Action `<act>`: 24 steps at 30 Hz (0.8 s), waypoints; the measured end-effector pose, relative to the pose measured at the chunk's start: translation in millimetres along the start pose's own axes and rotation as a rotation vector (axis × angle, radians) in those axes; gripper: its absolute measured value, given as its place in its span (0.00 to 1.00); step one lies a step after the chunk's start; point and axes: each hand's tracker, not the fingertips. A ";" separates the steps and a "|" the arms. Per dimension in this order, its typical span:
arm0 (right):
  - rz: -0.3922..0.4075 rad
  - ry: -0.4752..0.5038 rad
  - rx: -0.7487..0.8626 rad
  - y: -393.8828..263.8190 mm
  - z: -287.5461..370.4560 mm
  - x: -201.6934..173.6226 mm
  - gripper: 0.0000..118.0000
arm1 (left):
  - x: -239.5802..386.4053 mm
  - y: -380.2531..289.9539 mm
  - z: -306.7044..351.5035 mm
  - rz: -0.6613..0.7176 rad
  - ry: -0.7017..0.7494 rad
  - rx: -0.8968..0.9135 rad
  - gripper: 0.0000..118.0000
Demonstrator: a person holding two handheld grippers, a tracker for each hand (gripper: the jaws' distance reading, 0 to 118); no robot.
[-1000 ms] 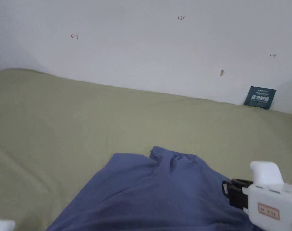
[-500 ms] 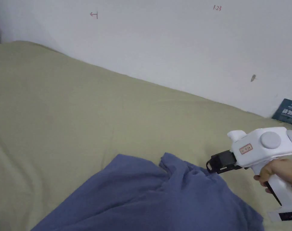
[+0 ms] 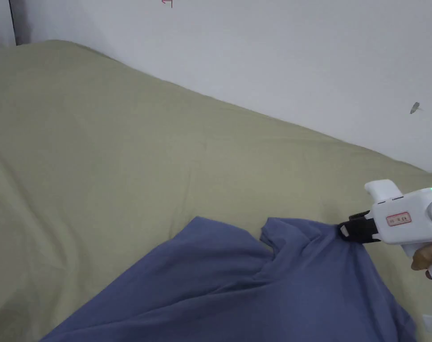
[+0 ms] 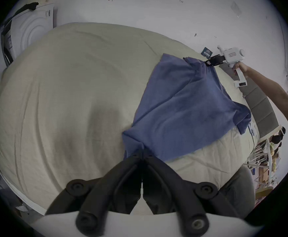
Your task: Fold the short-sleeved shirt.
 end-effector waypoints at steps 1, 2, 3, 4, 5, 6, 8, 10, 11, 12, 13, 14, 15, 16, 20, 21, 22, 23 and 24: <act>-0.015 0.007 0.017 3.9 14.1 -3.4 0.00 | 0.6 6.8 3.1 -0.006 -0.002 0.026 0.00; -0.031 0.013 0.049 6.2 25.2 -5.5 0.00 | 2.1 11.9 6.2 -0.013 -0.005 0.040 0.00; -0.036 0.019 0.081 10.0 41.6 -5.7 0.00 | 3.1 20.5 10.7 -0.022 -0.013 0.058 0.00; -0.024 0.013 0.119 13.3 55.5 -8.5 0.00 | 3.7 29.6 15.4 -0.022 -0.024 0.077 0.00; -0.032 0.025 0.136 16.1 66.6 -9.5 0.00 | 5.0 37.5 20.3 -0.039 -0.030 0.100 0.00; -0.032 0.005 0.164 19.2 82.0 -11.9 0.00 | 7.5 47.7 26.9 -0.058 -0.025 0.130 0.00; -0.028 -0.011 0.219 21.7 109.0 -11.5 0.00 | 9.5 67.8 37.8 -0.078 -0.027 0.169 0.00; -0.045 -0.042 0.299 25.5 137.6 -8.8 0.00 | 12.1 91.2 49.3 -0.088 -0.038 0.184 0.00; -0.068 -0.067 0.332 26.7 150.0 -6.3 0.00 | 14.5 102.0 54.6 -0.105 -0.026 0.215 0.00; -0.087 -0.077 0.364 29.7 163.0 -1.5 0.00 | 15.8 115.6 59.8 -0.118 -0.035 0.215 0.00; -0.102 -0.088 0.377 33.3 175.5 2.8 0.00 | 18.5 129.2 65.6 -0.148 -0.030 0.240 0.00; -0.093 -0.135 0.410 35.7 186.1 5.0 0.00 | 20.8 141.2 70.8 -0.166 -0.021 0.262 0.00; -0.095 -0.146 0.416 40.3 198.6 8.6 0.00 | 22.6 157.9 76.4 -0.168 -0.032 0.260 0.00; -0.093 -0.185 0.440 43.9 209.8 12.0 0.00 | 25.4 173.0 81.3 -0.191 -0.022 0.287 0.00; -0.116 -0.275 0.518 62.5 247.1 27.9 0.00 | 33.3 235.5 95.3 -0.198 -0.009 0.330 0.00; -0.133 -0.283 0.509 69.7 255.2 33.9 0.00 | 35.5 253.5 98.3 -0.206 0.000 0.345 0.00; -0.151 -0.308 0.532 76.0 261.7 37.3 0.00 | 35.0 271.0 99.5 -0.217 0.030 0.378 0.00; -0.178 -0.325 0.561 81.8 268.0 41.9 0.00 | 36.8 284.0 100.9 -0.223 0.034 0.379 0.00; -0.173 -0.335 0.556 88.6 273.1 45.9 0.00 | 39.7 302.6 102.6 -0.228 0.040 0.386 0.00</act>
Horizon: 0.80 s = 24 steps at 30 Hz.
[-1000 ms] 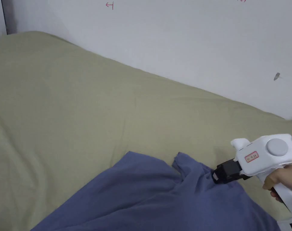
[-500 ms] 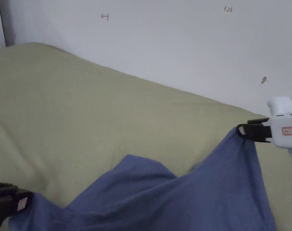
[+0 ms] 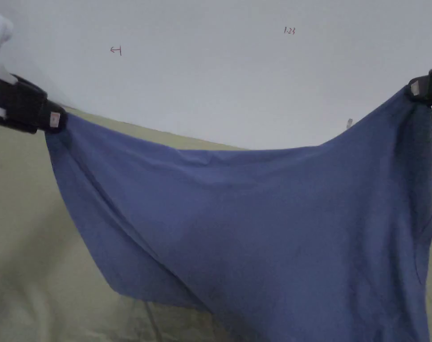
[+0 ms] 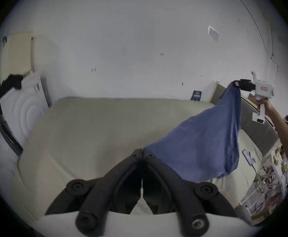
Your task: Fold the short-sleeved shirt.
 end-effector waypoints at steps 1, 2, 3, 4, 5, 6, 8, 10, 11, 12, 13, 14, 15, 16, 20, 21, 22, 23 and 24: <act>-0.004 -0.013 0.010 8.6 -1.2 3.7 0.00 | -0.5 18.3 -5.7 0.001 0.002 0.012 0.00; 0.002 -0.024 0.016 15.8 -3.1 5.9 0.00 | -0.7 32.8 -11.0 -0.005 0.004 0.012 0.00; 0.010 -0.023 0.049 26.3 -9.9 6.1 0.00 | 0.4 48.4 -15.8 -0.018 0.032 0.028 0.00; 0.009 -0.031 0.046 36.3 -13.9 8.1 0.00 | 3.0 65.3 -21.0 -0.033 0.052 0.037 0.00; 0.008 -0.067 0.079 43.9 -15.3 9.7 0.00 | 4.5 77.9 -24.0 -0.057 0.064 0.050 0.00; -0.007 -0.075 0.114 54.3 -17.2 13.1 0.00 | 9.4 94.5 -26.8 -0.055 0.077 0.061 0.00; -0.045 -0.090 0.148 73.2 -15.9 15.2 0.00 | 13.1 121.4 -31.8 -0.054 0.107 0.092 0.00; -0.036 -0.151 0.195 93.4 -13.8 16.9 0.00 | 20.8 149.3 -35.7 -0.088 0.158 0.133 0.00; -0.053 -0.150 0.205 102.3 -10.3 17.4 0.00 | 23.6 159.7 -36.5 -0.099 0.178 0.155 0.00; -0.076 -0.137 0.234 110.4 -6.8 20.1 0.00 | 25.1 172.1 -38.7 -0.093 0.162 0.152 0.00; -0.078 -0.139 0.263 117.6 -2.7 21.4 0.00 | 27.9 182.7 -38.8 -0.094 0.204 0.192 0.00; -0.078 -0.137 0.263 123.7 0.2 22.2 0.00 | 28.4 191.1 -38.9 -0.086 0.181 0.188 0.00; -0.062 -0.162 0.296 131.8 5.4 21.1 0.00 | 31.2 200.8 -38.1 -0.092 0.202 0.204 0.00; -0.063 -0.153 0.298 138.5 10.5 22.6 0.00 | 31.9 208.1 -35.5 -0.091 0.221 0.258 0.00; -0.046 -0.151 0.328 153.7 26.9 21.5 0.00 | 32.1 219.6 -28.1 -0.087 0.219 0.257 0.00; -0.037 -0.153 0.334 153.6 31.2 19.9 0.00 | 32.0 216.9 -26.8 -0.094 0.232 0.264 0.00; -0.032 -0.144 0.336 151.5 34.4 18.5 0.00 | 30.9 215.6 -23.6 -0.092 0.231 0.264 0.00; -0.032 -0.142 0.335 149.9 36.7 16.4 0.00 | 29.0 211.2 -21.2 -0.097 0.224 0.261 0.00; -0.032 -0.128 0.329 144.9 40.3 14.6 0.00 | 28.0 205.7 -19.6 -0.097 0.215 0.272 0.00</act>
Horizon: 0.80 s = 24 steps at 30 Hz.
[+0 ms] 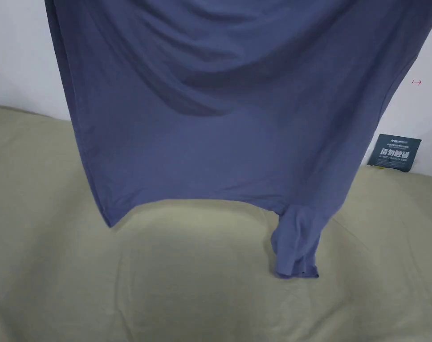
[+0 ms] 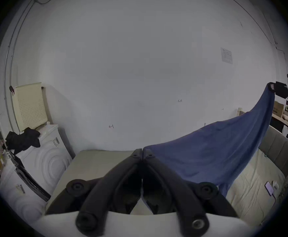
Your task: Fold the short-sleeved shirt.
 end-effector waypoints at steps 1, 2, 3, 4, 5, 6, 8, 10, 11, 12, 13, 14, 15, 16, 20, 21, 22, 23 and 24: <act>0.011 0.012 -0.004 -6.1 5.5 -1.7 0.00 | -1.9 -5.3 2.7 0.002 -0.003 -0.008 0.00; 0.021 0.006 -0.016 -11.3 10.9 -4.2 0.00 | -3.8 -12.0 4.7 0.003 -0.005 -0.005 0.00; 0.030 0.022 -0.027 -18.3 17.2 -6.5 0.00 | -5.6 -18.4 7.5 -0.003 -0.013 -0.025 0.00; 0.043 0.039 -0.044 -25.9 25.5 -9.1 0.00 | -7.2 -27.6 11.9 -0.018 -0.016 -0.029 0.00; 0.042 0.046 -0.051 -32.9 34.2 -11.8 0.00 | -7.9 -35.4 15.4 -0.029 -0.017 -0.043 0.00; 0.050 0.096 -0.062 -42.4 43.9 -14.8 0.00 | -10.0 -46.2 20.9 -0.044 -0.029 -0.069 0.00; 0.050 0.134 -0.077 -60.6 62.6 -22.3 0.00 | -12.1 -66.9 32.2 -0.050 -0.048 -0.089 0.00; 0.045 0.157 -0.112 -84.4 85.1 -32.5 0.00 | -14.8 -93.7 46.7 -0.068 -0.083 -0.111 0.00; 0.031 0.190 -0.140 -95.4 93.5 -35.7 0.00 | -15.1 -104.5 52.9 -0.066 -0.087 -0.128 0.00; 0.009 0.191 -0.161 -110.0 105.9 -39.5 0.00 | -15.8 -118.4 60.9 -0.065 -0.096 -0.139 0.00; -0.016 0.203 -0.182 -124.9 117.8 -42.9 0.00 | -16.4 -132.3 69.7 -0.063 -0.112 -0.152 0.00; -0.040 0.217 -0.204 -139.3 129.8 -45.4 0.00 | -17.0 -147.5 78.4 -0.062 -0.125 -0.161 0.00; -0.066 0.227 -0.232 -153.3 140.7 -47.5 0.00 | -16.5 -161.6 86.6 -0.056 -0.124 -0.170 0.00; -0.078 0.223 -0.252 -169.0 153.7 -50.7 0.00 | -16.1 -177.9 94.9 -0.041 -0.134 -0.196 0.00; -0.107 0.239 -0.356 -225.8 203.3 -65.2 0.00 | -14.3 -248.8 125.1 0.042 -0.180 -0.276 0.00; -0.112 0.230 -0.379 -241.6 216.7 -69.3 0.00 | -12.1 -270.3 132.9 0.052 -0.171 -0.281 0.00; -0.126 0.223 -0.402 -255.7 228.9 -72.9 0.00 | -10.3 -288.8 139.0 0.057 -0.173 -0.325 0.00; -0.128 0.223 -0.422 -267.2 240.5 -76.6 0.00 | -9.6 -304.6 144.6 0.066 -0.177 -0.344 0.00; -0.159 0.225 -0.458 -281.5 253.7 -79.5 0.00 | -9.6 -323.6 151.9 0.117 -0.172 -0.354 0.00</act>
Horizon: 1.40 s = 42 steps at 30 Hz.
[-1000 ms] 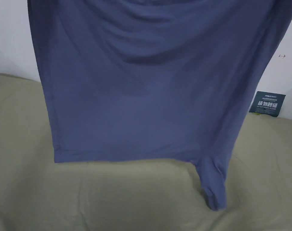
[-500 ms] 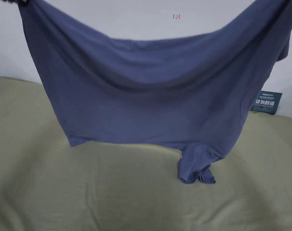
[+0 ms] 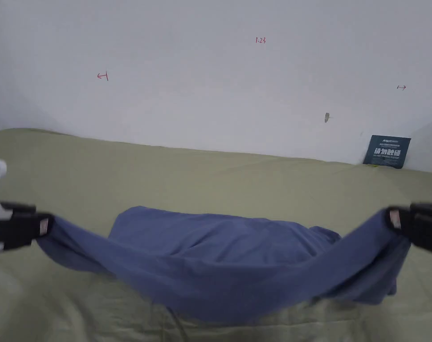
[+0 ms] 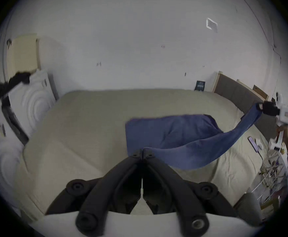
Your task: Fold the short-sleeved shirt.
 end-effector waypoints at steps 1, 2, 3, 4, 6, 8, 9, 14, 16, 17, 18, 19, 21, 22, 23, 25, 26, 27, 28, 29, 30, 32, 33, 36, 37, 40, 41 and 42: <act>-0.023 0.001 -0.020 -17.1 4.7 -2.1 0.00 | -1.5 -18.8 1.9 0.014 -0.006 -0.022 0.00; -0.030 -0.001 -0.041 -29.7 9.2 -3.9 0.00 | 2.1 -32.8 5.2 0.031 -0.014 -0.030 0.00; -0.056 -0.009 -0.047 -45.5 16.9 -5.7 0.00 | 2.0 -51.5 9.0 0.039 -0.012 -0.044 0.00; -0.070 0.004 -0.061 -57.7 22.0 -7.2 0.00 | 1.7 -66.5 12.6 0.037 -0.007 -0.046 0.00; -0.110 -0.015 -0.067 -78.3 32.0 -10.0 0.00 | 0.7 -90.1 21.2 0.055 -0.016 -0.069 0.00; -0.150 -0.016 -0.074 -96.5 42.5 -10.6 0.00 | -3.0 -111.3 27.6 0.067 -0.016 -0.089 0.00; -0.153 -0.016 -0.078 -105.0 46.3 -10.3 0.00 | -5.9 -121.1 31.0 0.075 -0.028 -0.103 0.00; -0.179 -0.024 -0.107 -139.7 63.5 -0.4 0.00 | -14.8 -140.3 45.5 0.078 -0.042 -0.109 0.00; -0.175 -0.026 -0.123 -150.1 69.3 5.3 0.00 | -20.9 -146.2 47.4 0.069 -0.046 -0.116 0.00; -0.181 -0.028 -0.139 -155.1 70.4 8.2 0.00 | -23.9 -149.0 46.8 0.073 -0.045 -0.123 0.00; -0.194 -0.042 -0.158 -161.4 72.4 12.2 0.00 | -27.5 -151.0 44.7 0.091 -0.039 -0.134 0.00; -0.210 -0.031 -0.187 -167.4 73.2 18.3 0.00 | -31.3 -154.4 43.1 0.110 -0.044 -0.139 0.00; -0.220 -0.067 -0.218 -178.1 72.2 22.9 0.00 | -35.5 -161.4 39.2 0.140 -0.044 -0.137 0.00; -0.220 -0.063 -0.240 -185.0 70.5 27.7 0.02 | -37.0 -165.0 35.2 0.158 -0.053 -0.141 0.00; -0.228 -0.076 -0.261 -190.4 70.2 31.3 0.04 | -36.8 -168.3 32.8 0.166 -0.054 -0.144 0.00; -0.247 -0.086 -0.287 -197.1 70.5 34.4 0.34 | -34.5 -174.8 27.8 0.188 -0.052 -0.160 0.14; -0.257 -0.117 -0.307 -197.4 72.4 34.3 0.57 | -33.2 -177.2 27.3 0.197 -0.023 -0.175 0.24; -0.279 -0.139 -0.318 -197.8 75.8 37.4 0.71 | -32.6 -179.5 28.5 0.217 0.024 -0.205 0.37; -0.295 -0.136 -0.322 -195.5 80.8 38.2 0.71 | -32.9 -180.2 33.3 0.239 0.046 -0.216 0.60; -0.309 -0.130 -0.298 -191.7 88.6 37.0 0.71 | -32.8 -180.7 38.7 0.270 0.048 -0.214 0.68; -0.307 -0.157 -0.272 -184.5 96.9 31.6 0.71 | -28.9 -178.3 47.9 0.296 0.072 -0.213 0.68; -0.261 -0.226 -0.219 -169.1 111.9 16.4 0.71 | -16.8 -168.7 64.2 0.294 0.065 -0.148 0.68; -0.241 -0.281 -0.202 -160.9 116.3 4.8 0.71 | -3.3 -160.5 70.8 0.280 0.097 -0.118 0.68; -0.281 -0.312 -0.130 -144.8 125.6 -30.2 0.71 | 45.0 -142.8 80.8 0.122 0.164 -0.081 0.67; -0.317 -0.296 -0.111 -141.8 127.1 -44.1 0.71 | 64.5 -140.2 81.9 0.077 0.186 -0.064 0.61; -0.342 -0.272 -0.172 -144.8 122.2 -74.7 0.60 | 114.1 -144.2 80.6 0.024 0.207 -0.046 0.06; -0.297 -0.284 -0.194 -149.1 120.5 -90.7 0.45 | 130.9 -150.6 78.7 0.018 0.233 -0.038 0.03; -0.232 -0.295 -0.212 -153.3 118.2 -106.5 0.17 | 141.1 -160.0 75.7 0.038 0.257 -0.048 0.03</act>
